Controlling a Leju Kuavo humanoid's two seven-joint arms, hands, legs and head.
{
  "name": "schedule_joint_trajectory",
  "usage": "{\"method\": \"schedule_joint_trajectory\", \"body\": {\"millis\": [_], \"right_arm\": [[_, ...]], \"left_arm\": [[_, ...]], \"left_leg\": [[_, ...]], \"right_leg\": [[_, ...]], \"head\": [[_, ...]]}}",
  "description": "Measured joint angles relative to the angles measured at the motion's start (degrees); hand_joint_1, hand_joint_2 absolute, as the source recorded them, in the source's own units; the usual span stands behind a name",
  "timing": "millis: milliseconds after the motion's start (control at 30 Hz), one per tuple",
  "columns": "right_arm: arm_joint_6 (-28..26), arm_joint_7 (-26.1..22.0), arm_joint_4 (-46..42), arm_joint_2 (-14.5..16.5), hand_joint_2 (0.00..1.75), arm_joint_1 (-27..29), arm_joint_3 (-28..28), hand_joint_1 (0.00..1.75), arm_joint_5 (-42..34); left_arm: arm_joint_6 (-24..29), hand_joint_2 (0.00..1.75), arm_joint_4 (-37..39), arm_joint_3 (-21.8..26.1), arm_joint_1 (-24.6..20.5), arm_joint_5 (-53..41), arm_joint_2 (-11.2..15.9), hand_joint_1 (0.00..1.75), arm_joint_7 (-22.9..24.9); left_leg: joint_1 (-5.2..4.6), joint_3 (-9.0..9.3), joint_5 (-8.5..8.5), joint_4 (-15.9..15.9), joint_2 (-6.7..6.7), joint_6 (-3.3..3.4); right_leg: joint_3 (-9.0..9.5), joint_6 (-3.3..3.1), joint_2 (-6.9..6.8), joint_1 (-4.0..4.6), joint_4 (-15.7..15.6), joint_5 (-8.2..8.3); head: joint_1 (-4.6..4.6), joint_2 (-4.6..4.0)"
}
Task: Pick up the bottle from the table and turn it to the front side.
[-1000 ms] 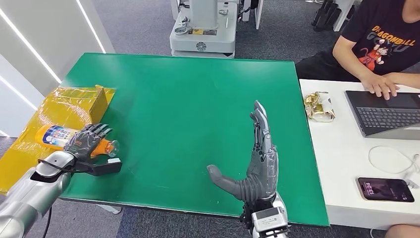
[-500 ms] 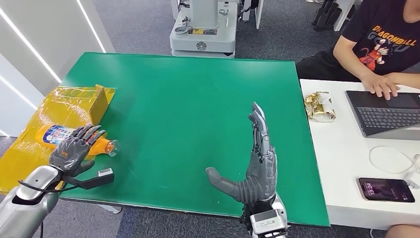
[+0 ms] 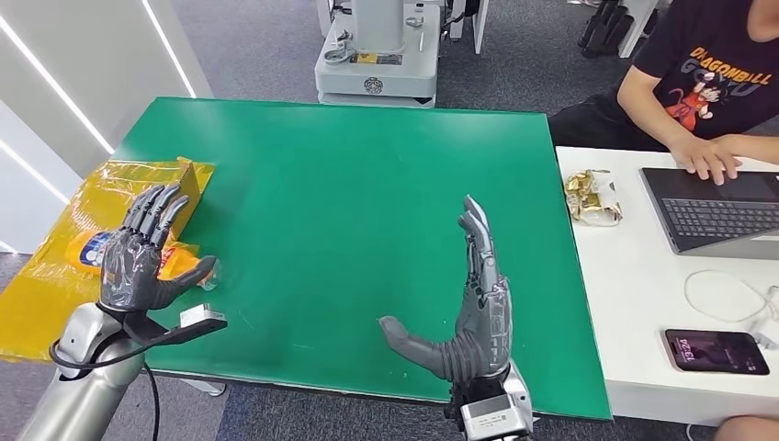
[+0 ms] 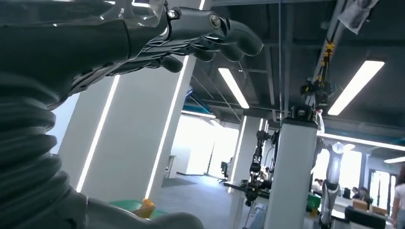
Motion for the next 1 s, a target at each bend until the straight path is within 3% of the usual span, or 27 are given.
{"method": "schedule_joint_trajectory", "body": {"millis": [100,200,367,467,733,1000], "right_arm": [[-0.05,-0.08,-0.03,0.0,1.75,0.05,-0.01,0.0,0.01],[-0.21,-0.19,-0.04,0.0,1.75,0.17,-0.01,0.0,-0.07],[-1.5,-0.56,-0.54,-0.1,1.75,0.82,0.14,0.0,-0.55],[-2.16,-0.69,-0.75,-0.28,1.75,0.92,0.49,0.0,-0.92],[-3.17,0.42,-0.98,-0.31,1.75,0.66,1.48,0.0,-0.7],[-3.04,1.22,-1.31,-0.31,1.75,1.06,1.83,0.0,0.62]], "left_arm": [[-0.64,1.75,-0.67,0.03,-0.14,2.55,-1.04,0.0,-0.97],[-4.84,1.75,-1.01,-0.06,-1.16,13.34,-3.45,0.0,-3.49],[-15.83,1.75,-1.07,-2.77,-4.17,40.2,-11.29,0.0,-4.06],[-18.51,1.75,-1.09,-6.6,-5.02,50.66,-16.13,0.0,-3.77],[-19.86,1.75,-2.6,-11.56,-2.62,61.43,-24.8,0.0,-5.14],[-21.02,1.75,-3.68,-11.8,0.1,60.11,-27.17,0.0,-5.33]], "left_leg": [[0.01,0.01,0.0,0.0,-0.02,0.0],[0.01,0.01,0.01,0.0,-0.06,0.0],[-0.02,-0.01,0.01,0.03,-0.09,0.01],[-0.04,-0.03,-0.01,0.04,-0.06,0.04],[-0.03,-0.06,-0.09,0.04,-0.05,0.14],[-0.01,-0.06,-0.09,0.0,-0.02,0.14]], "right_leg": [[-0.02,0.0,-0.01,0.01,0.0,0.0],[-0.02,0.0,-0.05,0.01,0.0,0.0],[0.04,0.05,-0.08,-0.01,-0.05,0.03],[0.05,0.12,-0.06,-0.03,-0.1,0.08],[0.01,0.12,-0.05,-0.03,-0.11,0.06],[0.01,0.1,-0.03,-0.01,-0.09,0.04]], "head": [[-0.01,0.0],[-0.01,0.0],[0.01,0.0],[0.01,0.0],[-0.01,0.0],[-0.01,0.0]]}}
